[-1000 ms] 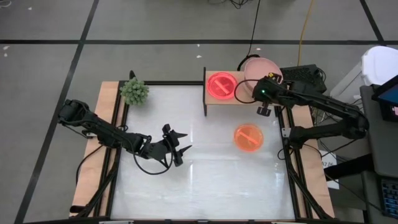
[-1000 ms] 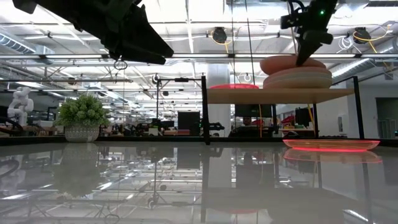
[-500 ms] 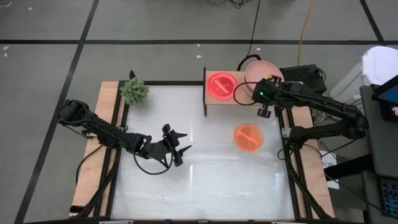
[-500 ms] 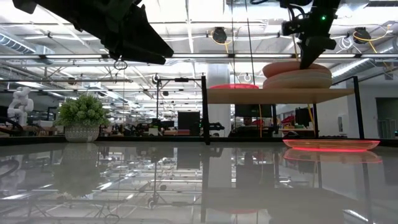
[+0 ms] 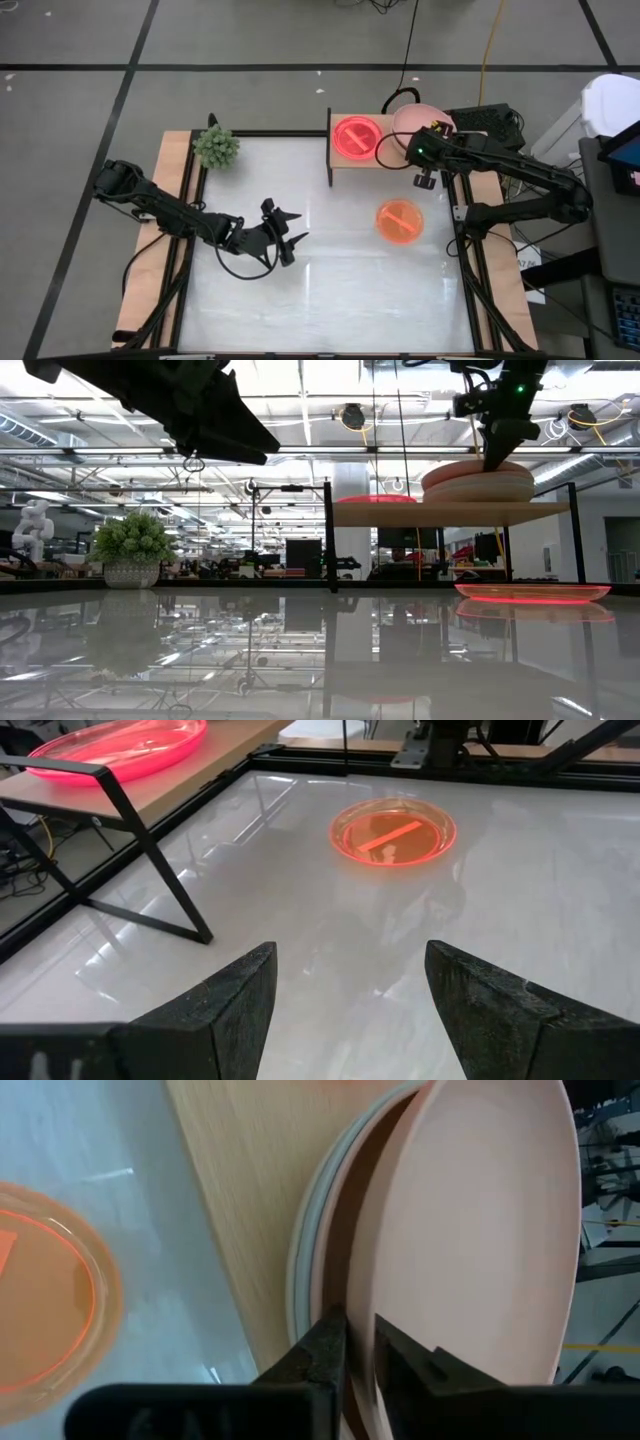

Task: Place and stack plates onto a shelf
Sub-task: Stack the pink plate on top of the other pink plate on the shelf, then stack the orange plate on top of the other orange plate on the shelf

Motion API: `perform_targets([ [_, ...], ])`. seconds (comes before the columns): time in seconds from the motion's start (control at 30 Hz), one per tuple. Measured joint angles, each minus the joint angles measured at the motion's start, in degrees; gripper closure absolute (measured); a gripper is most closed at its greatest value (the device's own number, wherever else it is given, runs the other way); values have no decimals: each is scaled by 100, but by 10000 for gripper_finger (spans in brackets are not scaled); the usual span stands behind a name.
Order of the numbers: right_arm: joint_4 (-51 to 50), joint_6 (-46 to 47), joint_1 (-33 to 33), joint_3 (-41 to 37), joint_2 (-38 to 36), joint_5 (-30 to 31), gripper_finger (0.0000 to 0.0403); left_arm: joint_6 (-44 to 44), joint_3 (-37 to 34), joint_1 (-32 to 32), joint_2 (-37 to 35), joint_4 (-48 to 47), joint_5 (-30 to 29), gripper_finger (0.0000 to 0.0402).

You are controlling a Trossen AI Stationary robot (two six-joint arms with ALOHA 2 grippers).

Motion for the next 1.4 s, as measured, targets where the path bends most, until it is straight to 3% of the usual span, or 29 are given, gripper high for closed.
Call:
perform_targets([
  [0.37,-84,4,0,0,-4,0,356,40,0,0,0,-5,0,142],
  [0.7,-100,109,126,109,-150,-89,297,39,0,0,0,-44,0,142],
  [0.93,-173,354,356,164,-361,-188,282,37,-2,0,1,-44,0,142],
  [1.07,-231,538,571,166,-422,-214,283,6,0,0,0,-42,7,142],
  [1.4,-251,1068,1581,166,-439,-1003,284,20,-1,-15,0,-39,51,142],
])
